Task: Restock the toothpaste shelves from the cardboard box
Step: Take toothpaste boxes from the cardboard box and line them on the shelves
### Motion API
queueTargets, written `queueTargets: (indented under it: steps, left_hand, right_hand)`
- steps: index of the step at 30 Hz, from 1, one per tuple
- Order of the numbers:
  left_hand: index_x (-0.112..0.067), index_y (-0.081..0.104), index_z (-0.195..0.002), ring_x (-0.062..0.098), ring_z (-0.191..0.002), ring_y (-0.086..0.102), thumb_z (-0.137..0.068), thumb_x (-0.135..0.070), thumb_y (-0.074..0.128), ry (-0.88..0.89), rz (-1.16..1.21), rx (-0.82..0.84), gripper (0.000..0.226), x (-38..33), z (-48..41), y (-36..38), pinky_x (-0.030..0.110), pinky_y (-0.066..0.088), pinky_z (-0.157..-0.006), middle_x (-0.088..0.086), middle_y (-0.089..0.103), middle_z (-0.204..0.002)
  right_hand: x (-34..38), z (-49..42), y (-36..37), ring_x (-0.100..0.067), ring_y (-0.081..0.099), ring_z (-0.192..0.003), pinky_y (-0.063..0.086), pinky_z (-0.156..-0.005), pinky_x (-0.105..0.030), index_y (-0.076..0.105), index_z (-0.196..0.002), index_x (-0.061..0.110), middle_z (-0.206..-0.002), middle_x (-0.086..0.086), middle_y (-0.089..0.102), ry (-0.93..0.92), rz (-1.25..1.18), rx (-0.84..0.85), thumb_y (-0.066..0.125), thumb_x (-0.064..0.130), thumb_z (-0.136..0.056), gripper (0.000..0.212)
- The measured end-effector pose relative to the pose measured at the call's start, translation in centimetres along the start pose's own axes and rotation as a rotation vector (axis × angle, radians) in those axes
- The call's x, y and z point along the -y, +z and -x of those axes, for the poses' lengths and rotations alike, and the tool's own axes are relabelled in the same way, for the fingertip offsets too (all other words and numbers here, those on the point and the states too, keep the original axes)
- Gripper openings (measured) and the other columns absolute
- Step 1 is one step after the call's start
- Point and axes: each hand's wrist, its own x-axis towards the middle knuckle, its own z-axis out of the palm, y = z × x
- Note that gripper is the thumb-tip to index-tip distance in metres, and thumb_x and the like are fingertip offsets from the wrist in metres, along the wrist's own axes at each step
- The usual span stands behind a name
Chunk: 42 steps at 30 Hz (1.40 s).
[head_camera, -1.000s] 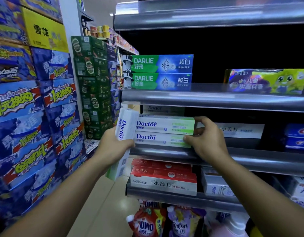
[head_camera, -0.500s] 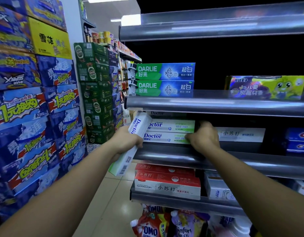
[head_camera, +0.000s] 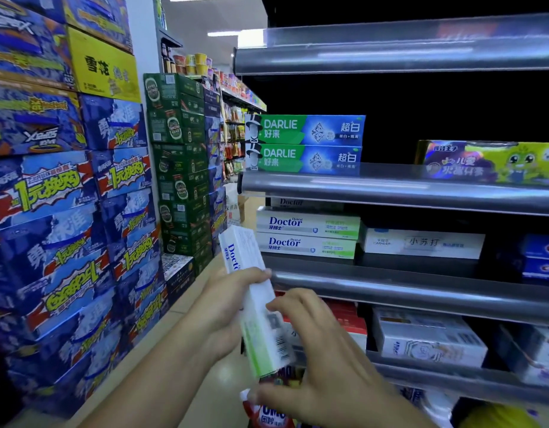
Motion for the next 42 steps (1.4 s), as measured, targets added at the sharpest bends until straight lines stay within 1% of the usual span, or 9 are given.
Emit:
queueTargets:
  steps: [7,14,19,22,26,33,36,39,42]
  left_hand:
    - [-0.005,0.065,-0.110,0.033,-0.092,0.068,-0.096,-0.030,0.053,0.082,0.192,-0.027,0.031,-0.5,0.7,-0.7,0.044,0.058,-0.090,0.019,0.067,-0.096]
    - [-0.005,0.064,-0.118,0.029,-0.093,0.077,-0.099,-0.012,0.058,0.294,0.002,0.015,0.021,-1.2,-0.3,-3.0,0.031,0.062,-0.072,0.016,0.078,-0.105]
    - [-0.014,0.066,-0.119,0.016,-0.096,0.076,-0.093,-0.020,0.072,0.367,-0.299,-0.009,0.027,-1.5,-2.4,-3.1,0.031,0.060,-0.074,0.004,0.078,-0.110]
    - [-0.025,0.072,-0.118,0.010,-0.092,0.075,-0.086,-0.028,0.081,0.447,-0.528,-0.059,0.033,-2.6,-4.1,-2.5,0.035,0.058,-0.081,-0.002,0.078,-0.106]
    - [-0.029,0.075,-0.115,0.024,-0.106,0.071,-0.074,-0.040,0.081,0.445,-0.652,-0.073,0.043,-3.7,-6.3,-1.5,0.051,0.054,-0.101,0.000,0.076,-0.110]
    - [-0.028,0.068,-0.079,0.018,-0.082,0.068,-0.083,-0.027,0.081,0.335,-0.780,-0.304,0.013,-2.4,-9.3,-0.6,0.033,0.056,-0.073,-0.006,0.074,-0.093]
    - [-0.030,0.068,-0.076,0.016,-0.081,0.062,-0.084,-0.035,0.079,0.360,-0.817,-0.372,0.015,-1.7,-9.3,-0.7,0.033,0.055,-0.073,-0.009,0.067,-0.089]
    - [-0.024,0.074,-0.108,0.019,-0.091,0.065,-0.087,-0.038,0.078,0.366,-0.813,-0.360,0.026,-1.5,-8.3,-0.7,0.038,0.057,-0.085,-0.004,0.071,-0.108]
    - [-0.033,0.065,-0.121,0.020,-0.104,0.063,-0.085,-0.041,0.074,0.629,-0.922,-0.501,0.039,-0.6,-6.3,-0.5,0.043,0.055,-0.092,-0.011,0.068,-0.113]
  right_hand:
    - [-1.4,-0.5,-1.2,-0.012,0.071,-0.087,0.057,-0.065,-0.026,0.067,-0.098,0.028,-0.099,0.005,0.073,0.284,-0.651,-0.356,0.085,0.007,-0.076,0.036]
    - [-3.9,-2.9,-5.3,-0.034,0.076,-0.090,0.063,-0.068,-0.035,0.060,-0.109,0.003,-0.101,-0.020,0.076,0.445,-1.201,-0.430,0.078,0.007,-0.068,0.045]
    - [-5.7,-3.2,-6.5,-0.026,0.076,-0.094,0.062,-0.076,-0.038,0.063,-0.111,0.009,-0.104,-0.011,0.077,0.476,-0.948,-0.534,0.087,0.016,-0.067,0.051]
    - [-6.8,-4.3,-7.9,0.003,0.069,-0.072,0.053,-0.064,-0.015,0.073,-0.088,0.023,-0.082,0.014,0.076,0.447,-0.597,-0.579,0.090,0.014,-0.069,0.027]
    - [-8.0,-6.5,-8.9,0.014,0.061,-0.055,0.043,-0.053,-0.002,0.065,-0.076,0.030,-0.062,0.030,0.067,0.430,-0.422,-0.570,0.090,0.009,-0.070,0.034]
    - [-9.1,-8.2,-7.4,-0.028,0.065,-0.104,0.050,-0.098,-0.043,0.070,-0.112,0.016,-0.109,-0.003,0.071,0.819,-0.048,-0.186,0.078,0.037,-0.084,0.036]
    - [-8.5,-7.9,-7.3,-0.028,0.064,-0.100,0.051,-0.096,-0.043,0.068,-0.103,0.018,-0.103,-0.002,0.070,0.814,0.025,-0.154,0.071,0.037,-0.090,0.024]
    - [-8.4,-7.1,-8.0,-0.024,0.062,-0.101,0.050,-0.087,-0.034,0.065,-0.124,0.016,-0.109,-0.001,0.068,0.761,-0.042,-0.223,0.072,0.031,-0.090,0.037]
    - [-8.1,-4.6,-8.9,-0.017,0.063,-0.098,0.044,-0.080,-0.028,0.064,-0.129,0.020,-0.106,0.004,0.068,0.637,-0.087,-0.448,0.072,0.028,-0.089,0.041]
